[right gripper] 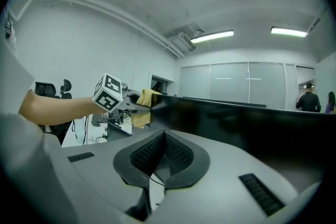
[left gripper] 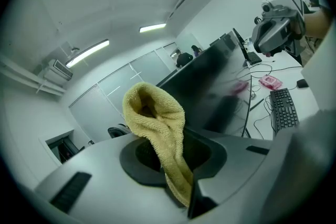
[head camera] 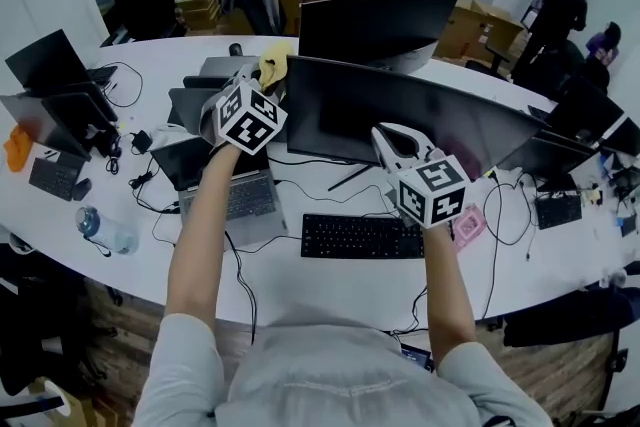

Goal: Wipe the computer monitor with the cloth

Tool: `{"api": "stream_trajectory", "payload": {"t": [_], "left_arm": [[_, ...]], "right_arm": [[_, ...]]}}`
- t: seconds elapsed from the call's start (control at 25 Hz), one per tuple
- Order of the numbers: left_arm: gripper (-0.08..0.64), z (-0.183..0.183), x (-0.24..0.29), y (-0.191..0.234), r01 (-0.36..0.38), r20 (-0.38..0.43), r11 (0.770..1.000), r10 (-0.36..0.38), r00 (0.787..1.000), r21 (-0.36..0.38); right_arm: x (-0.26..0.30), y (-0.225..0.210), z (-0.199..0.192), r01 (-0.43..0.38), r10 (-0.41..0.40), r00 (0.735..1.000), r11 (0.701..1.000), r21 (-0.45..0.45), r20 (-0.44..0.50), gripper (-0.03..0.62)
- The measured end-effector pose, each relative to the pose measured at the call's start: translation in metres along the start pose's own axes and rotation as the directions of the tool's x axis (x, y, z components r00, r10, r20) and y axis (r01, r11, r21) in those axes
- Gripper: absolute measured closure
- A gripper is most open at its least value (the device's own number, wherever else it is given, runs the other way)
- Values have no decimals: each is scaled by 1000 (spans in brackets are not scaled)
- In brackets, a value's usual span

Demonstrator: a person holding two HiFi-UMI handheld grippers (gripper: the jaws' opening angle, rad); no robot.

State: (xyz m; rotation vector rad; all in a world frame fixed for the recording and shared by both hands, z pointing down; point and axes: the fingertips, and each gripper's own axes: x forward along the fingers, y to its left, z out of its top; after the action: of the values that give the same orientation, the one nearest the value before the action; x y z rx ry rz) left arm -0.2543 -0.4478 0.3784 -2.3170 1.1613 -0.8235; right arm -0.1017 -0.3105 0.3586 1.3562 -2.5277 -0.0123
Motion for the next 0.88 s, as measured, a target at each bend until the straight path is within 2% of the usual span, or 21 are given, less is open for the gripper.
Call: {"api": "stream_trajectory", "payload": {"t": [0.16, 0.52, 0.88], "left_arm": [[477, -7, 4, -8, 12, -14, 998, -12, 1000, 57], [477, -26, 10, -25, 32, -55, 993, -26, 998, 111], [477, -57, 22, -52, 66, -106, 994, -57, 993, 82]], "right_arm": [[2, 0, -6, 3, -3, 1000, 1000, 8, -7, 568], [7, 1, -17, 1, 0, 1000, 1000, 21, -27, 568], [12, 2, -33, 8, -6, 999, 999, 34, -49, 568]]}}
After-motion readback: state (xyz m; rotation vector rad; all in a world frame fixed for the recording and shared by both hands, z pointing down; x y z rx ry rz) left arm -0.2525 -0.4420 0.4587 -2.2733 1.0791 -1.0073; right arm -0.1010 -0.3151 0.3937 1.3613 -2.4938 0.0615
